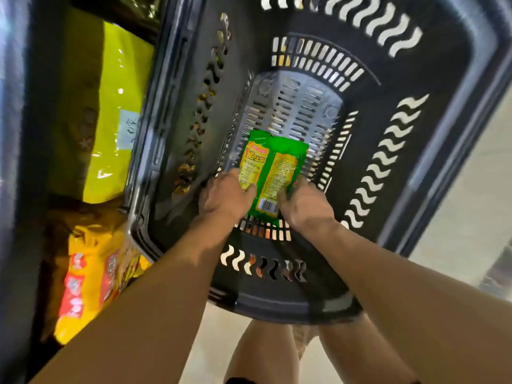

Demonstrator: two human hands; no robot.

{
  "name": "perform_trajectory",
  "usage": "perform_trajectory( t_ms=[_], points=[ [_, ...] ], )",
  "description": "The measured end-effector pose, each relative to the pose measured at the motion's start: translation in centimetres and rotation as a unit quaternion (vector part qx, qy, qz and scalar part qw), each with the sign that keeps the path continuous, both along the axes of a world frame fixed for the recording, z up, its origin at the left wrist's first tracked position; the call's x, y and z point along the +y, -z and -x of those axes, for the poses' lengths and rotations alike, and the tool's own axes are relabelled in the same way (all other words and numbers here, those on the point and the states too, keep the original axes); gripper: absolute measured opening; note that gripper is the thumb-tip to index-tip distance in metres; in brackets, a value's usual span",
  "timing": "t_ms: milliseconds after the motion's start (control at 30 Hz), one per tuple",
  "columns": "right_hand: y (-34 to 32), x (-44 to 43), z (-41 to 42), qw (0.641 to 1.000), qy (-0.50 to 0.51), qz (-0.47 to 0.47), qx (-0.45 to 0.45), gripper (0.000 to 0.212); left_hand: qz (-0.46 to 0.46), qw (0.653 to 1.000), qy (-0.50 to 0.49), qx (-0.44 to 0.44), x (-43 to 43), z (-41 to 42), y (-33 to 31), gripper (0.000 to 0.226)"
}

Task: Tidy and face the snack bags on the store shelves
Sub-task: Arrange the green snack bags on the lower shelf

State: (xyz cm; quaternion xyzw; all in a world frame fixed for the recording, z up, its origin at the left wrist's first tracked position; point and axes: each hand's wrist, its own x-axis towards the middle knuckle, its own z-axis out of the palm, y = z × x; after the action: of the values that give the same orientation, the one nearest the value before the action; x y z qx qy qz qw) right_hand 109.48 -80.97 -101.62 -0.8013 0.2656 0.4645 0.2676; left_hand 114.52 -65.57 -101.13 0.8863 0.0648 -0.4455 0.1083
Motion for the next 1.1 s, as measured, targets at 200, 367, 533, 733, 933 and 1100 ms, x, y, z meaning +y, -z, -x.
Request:
perform_trajectory(
  t_ms=[200,367,533,733,933,1100],
  points=[
    [-12.7,-1.0,-0.2,0.982,-0.170,0.058,-0.065,0.063,-0.042,0.983,0.170,-0.059,-1.1,-0.4,-12.4,0.049],
    [-26.3,-1.4,0.0,0.966,-0.224,0.082,-0.102,0.062,-0.043,0.968,0.214,-0.124,-0.9,1.1,-26.1,0.049],
    [-40.9,-1.3,1.4,0.929,-0.302,0.097,-0.189,0.058,-0.044,0.960,0.189,-0.203,0.2,3.8,-41.0,0.052],
    [-54.4,-0.1,3.8,0.892,-0.351,0.092,-0.270,0.068,-0.083,0.941,0.142,-0.297,2.2,8.6,-55.6,0.050],
    [-63.8,2.0,9.2,0.830,-0.398,0.069,-0.384,0.067,-0.122,0.920,0.042,-0.371,3.7,17.7,-65.5,0.056],
    [-70.6,4.9,15.4,0.773,-0.443,0.035,-0.452,0.067,-0.160,0.890,-0.043,-0.424,5.4,27.2,-72.6,0.054]
  ],
)
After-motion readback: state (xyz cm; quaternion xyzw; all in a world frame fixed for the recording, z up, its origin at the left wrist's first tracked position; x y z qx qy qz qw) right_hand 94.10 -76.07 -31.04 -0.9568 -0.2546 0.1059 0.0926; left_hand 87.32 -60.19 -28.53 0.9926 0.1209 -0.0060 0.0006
